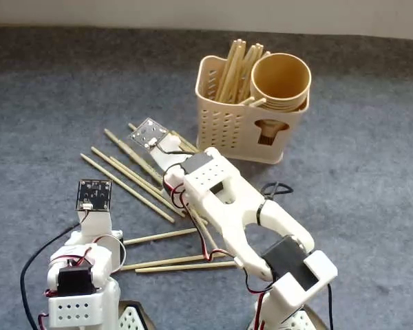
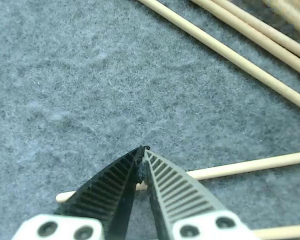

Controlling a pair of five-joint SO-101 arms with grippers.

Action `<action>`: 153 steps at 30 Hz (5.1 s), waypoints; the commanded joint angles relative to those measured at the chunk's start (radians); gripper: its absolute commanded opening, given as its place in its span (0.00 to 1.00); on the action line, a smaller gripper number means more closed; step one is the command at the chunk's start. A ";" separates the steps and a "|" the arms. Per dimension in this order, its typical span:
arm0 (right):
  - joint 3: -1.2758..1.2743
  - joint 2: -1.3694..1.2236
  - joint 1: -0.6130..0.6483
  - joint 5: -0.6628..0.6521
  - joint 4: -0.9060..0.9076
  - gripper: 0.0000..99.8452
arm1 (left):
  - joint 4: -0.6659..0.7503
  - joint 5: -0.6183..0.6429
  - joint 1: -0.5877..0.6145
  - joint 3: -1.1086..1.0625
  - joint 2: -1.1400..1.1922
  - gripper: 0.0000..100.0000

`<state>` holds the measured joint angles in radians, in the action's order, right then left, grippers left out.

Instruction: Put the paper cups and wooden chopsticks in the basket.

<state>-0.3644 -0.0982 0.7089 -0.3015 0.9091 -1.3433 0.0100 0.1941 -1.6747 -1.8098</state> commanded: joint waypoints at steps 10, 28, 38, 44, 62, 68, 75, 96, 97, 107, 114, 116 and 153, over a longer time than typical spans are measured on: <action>0.016 0.015 -0.015 -0.015 0.007 0.07 | -0.005 -0.006 0.005 -0.021 0.007 0.00; 0.128 -0.165 -0.050 -0.015 0.010 0.07 | -0.005 -0.006 0.005 -0.021 0.007 0.00; 0.202 -0.240 -0.071 -0.014 0.102 0.00 | -0.005 -0.006 0.005 -0.021 0.007 0.00; 0.268 -0.182 -0.068 -0.012 0.232 0.01 | -0.005 -0.006 0.005 -0.021 0.007 0.00; -0.021 0.314 -0.074 0.109 0.036 0.01 | -0.005 -0.006 0.005 -0.021 0.007 0.00; -0.159 0.524 -0.073 0.207 -0.107 0.01 | -0.005 -0.006 0.005 -0.021 0.007 0.00; -0.188 0.713 -0.074 0.288 -0.162 0.01 | -0.005 -0.006 0.005 -0.021 0.007 0.00; -0.193 0.946 -0.214 0.229 -0.808 0.01 | -0.005 -0.006 0.005 -0.021 0.007 0.00; -0.196 0.944 -0.214 0.196 -0.834 0.01 | -0.005 -0.006 0.005 -0.021 0.007 0.00; -0.202 0.743 -0.334 0.078 -1.058 0.01 | -0.005 -0.006 0.005 -0.021 0.007 0.00; -0.208 0.558 -0.369 0.081 -1.081 0.01 | -0.005 -0.006 0.005 -0.021 0.007 0.00; -0.208 0.522 -0.372 0.081 -1.081 0.01 | -0.005 -0.006 0.005 -0.021 0.007 0.00; -0.478 0.796 -0.355 0.083 -1.033 0.09 | -0.005 -0.006 0.005 -0.021 0.007 0.00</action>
<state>-0.8523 0.6322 0.3452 -0.2033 -0.1389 -1.3433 0.0100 0.1941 -1.6747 -1.8098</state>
